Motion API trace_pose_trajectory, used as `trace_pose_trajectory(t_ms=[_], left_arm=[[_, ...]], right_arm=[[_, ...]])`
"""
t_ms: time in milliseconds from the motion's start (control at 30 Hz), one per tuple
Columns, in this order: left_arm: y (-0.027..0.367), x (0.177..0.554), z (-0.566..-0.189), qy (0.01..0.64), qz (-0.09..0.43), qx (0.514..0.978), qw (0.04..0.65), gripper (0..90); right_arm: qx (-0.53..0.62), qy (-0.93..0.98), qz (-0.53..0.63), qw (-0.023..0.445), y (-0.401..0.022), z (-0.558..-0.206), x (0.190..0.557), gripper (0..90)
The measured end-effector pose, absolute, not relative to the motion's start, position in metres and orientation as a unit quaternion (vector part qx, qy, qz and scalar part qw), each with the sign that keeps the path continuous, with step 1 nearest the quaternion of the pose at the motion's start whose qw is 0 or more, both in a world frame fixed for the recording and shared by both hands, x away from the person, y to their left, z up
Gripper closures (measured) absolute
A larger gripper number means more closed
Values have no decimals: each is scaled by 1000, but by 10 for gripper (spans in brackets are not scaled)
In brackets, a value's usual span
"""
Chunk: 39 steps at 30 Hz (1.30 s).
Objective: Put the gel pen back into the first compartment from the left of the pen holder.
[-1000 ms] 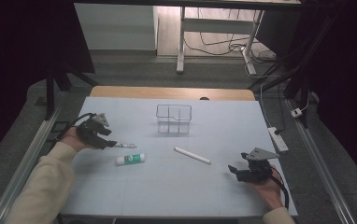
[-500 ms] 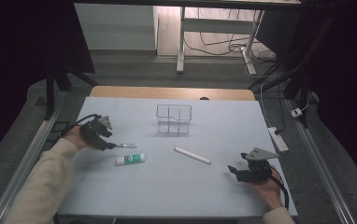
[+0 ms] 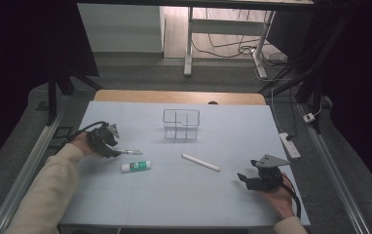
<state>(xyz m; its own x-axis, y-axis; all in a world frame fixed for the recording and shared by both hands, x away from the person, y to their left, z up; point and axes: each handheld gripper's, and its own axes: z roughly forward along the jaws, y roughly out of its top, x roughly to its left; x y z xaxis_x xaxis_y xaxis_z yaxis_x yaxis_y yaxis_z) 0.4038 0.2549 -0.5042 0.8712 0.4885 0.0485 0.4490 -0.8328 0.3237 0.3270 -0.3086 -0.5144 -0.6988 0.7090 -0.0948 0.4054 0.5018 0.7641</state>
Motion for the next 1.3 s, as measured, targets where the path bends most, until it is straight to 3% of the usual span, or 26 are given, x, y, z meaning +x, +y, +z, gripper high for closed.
trace_pose_trajectory(t_ms=[333,833,1300], left_arm=[[255,409,-512,240,58,958,143,550],[258,407,-515,212,52,963,157,791],[252,403,-513,202,72,966,143,797]], right_arm=[[330,845,368,204,-309,-514,327,229],[331,845,364,207,-310,-514,327,225],[334,842,369,208,-311,-513,327,225]])
